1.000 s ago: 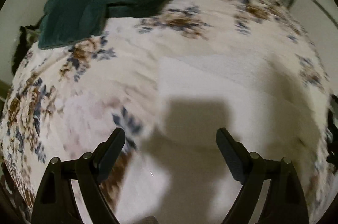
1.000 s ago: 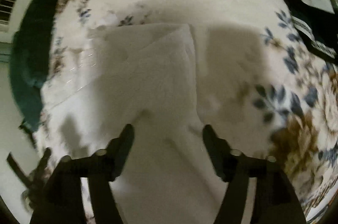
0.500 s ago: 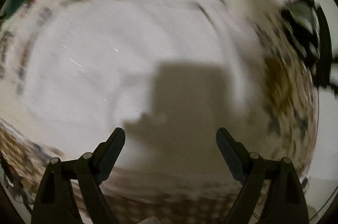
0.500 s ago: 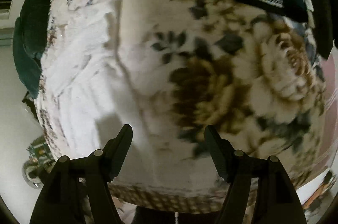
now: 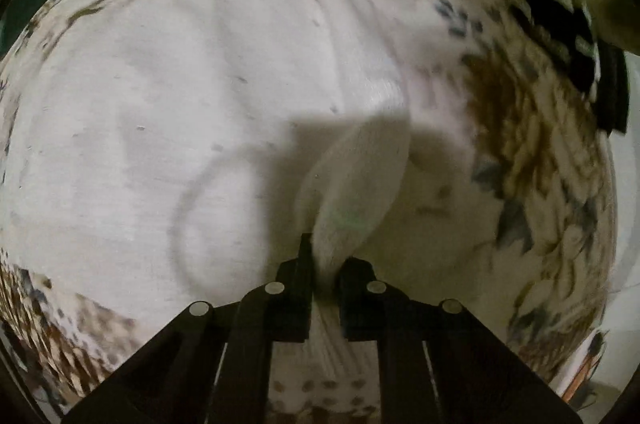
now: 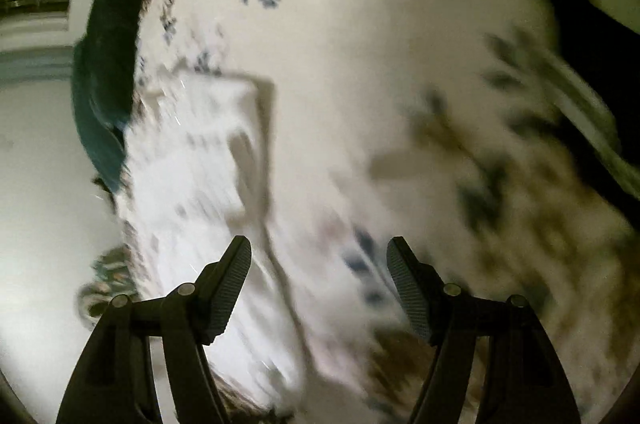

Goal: Fold small clothes

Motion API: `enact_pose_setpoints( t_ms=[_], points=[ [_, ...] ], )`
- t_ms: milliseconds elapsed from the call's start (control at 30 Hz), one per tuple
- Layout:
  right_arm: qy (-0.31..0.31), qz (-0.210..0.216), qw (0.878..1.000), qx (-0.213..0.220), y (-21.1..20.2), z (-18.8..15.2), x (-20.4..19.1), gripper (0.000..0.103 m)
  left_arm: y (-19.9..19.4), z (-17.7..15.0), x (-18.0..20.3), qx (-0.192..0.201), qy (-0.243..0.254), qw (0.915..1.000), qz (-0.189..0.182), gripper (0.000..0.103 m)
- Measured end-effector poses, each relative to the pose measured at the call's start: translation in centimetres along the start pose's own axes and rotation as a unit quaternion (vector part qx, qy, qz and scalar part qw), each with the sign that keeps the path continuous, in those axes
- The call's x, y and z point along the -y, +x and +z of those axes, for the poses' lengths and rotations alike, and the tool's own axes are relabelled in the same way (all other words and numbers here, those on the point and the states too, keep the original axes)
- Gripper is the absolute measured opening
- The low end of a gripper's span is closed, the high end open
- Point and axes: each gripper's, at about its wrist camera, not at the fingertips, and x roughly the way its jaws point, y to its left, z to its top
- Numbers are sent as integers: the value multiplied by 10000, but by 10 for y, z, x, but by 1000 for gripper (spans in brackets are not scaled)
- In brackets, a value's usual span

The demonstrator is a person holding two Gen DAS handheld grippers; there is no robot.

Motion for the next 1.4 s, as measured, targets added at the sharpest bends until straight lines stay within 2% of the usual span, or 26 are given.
enact_pose_setpoints(
  t_ms=[67, 233, 267, 333, 367, 400, 500, 633, 767, 933, 1000, 1100, 1167, 1267, 1400],
  points=[
    [272, 279, 9992, -83, 29, 31, -3, 72, -13, 0, -8, 67, -69, 9999, -38, 7],
    [752, 584, 9953, -178, 74, 67, -10, 71, -42, 1, -34, 239, -316, 9991, -119, 7],
    [809, 653, 9945, -146, 80, 71, -13, 65, -46, 2, -39, 266, -368, 9989, -135, 7],
    [826, 673, 9942, -149, 91, 74, -22, 43, -52, 2, -49, 329, -458, 9983, -136, 7],
    [776, 603, 9950, -187, 95, 75, -28, 25, -55, 3, -54, 363, -508, 9979, -153, 7],
    [724, 513, 9959, -198, 100, 75, -33, 13, -56, 6, -59, 390, -543, 9976, -169, 7],
    [488, 22, 9988, -52, 97, 72, -58, 10, -60, 10, -72, 486, -622, 9966, -237, 7],
    [253, -213, 9994, 115, 72, 70, -99, 9, -75, 12, -100, 649, -776, 9940, -410, 7],
    [-282, -651, 9973, 198, 53, 67, -176, 9, -87, 10, -140, 733, -1179, 9882, -646, 7],
    [-815, -1184, 9896, 51, 72, 58, -281, 9, -106, 11, -210, 876, -1704, 9786, -757, 7],
    [-1017, -1464, 9840, -7, 102, 55, -330, 9, -112, 10, -245, 924, -1940, 9732, -818, 7],
    [-1218, -1728, 9774, -60, 148, 49, -381, 8, -111, 8, -291, 907, -2218, 9665, -921, 7],
    [-1341, -1917, 9722, -89, 194, 46, -418, 8, -103, 4, -318, 818, -2337, 9640, -974, 7],
    [-1478, -2124, 9658, -170, 256, 35, -457, 8, -85, -8, -358, 640, -2561, 9589, -1044, 7],
    [-1672, -2465, 9541, -311, 322, 21, -485, 8, -67, -25, -395, 437, -2843, 9503, -1189, 7]
  ],
)
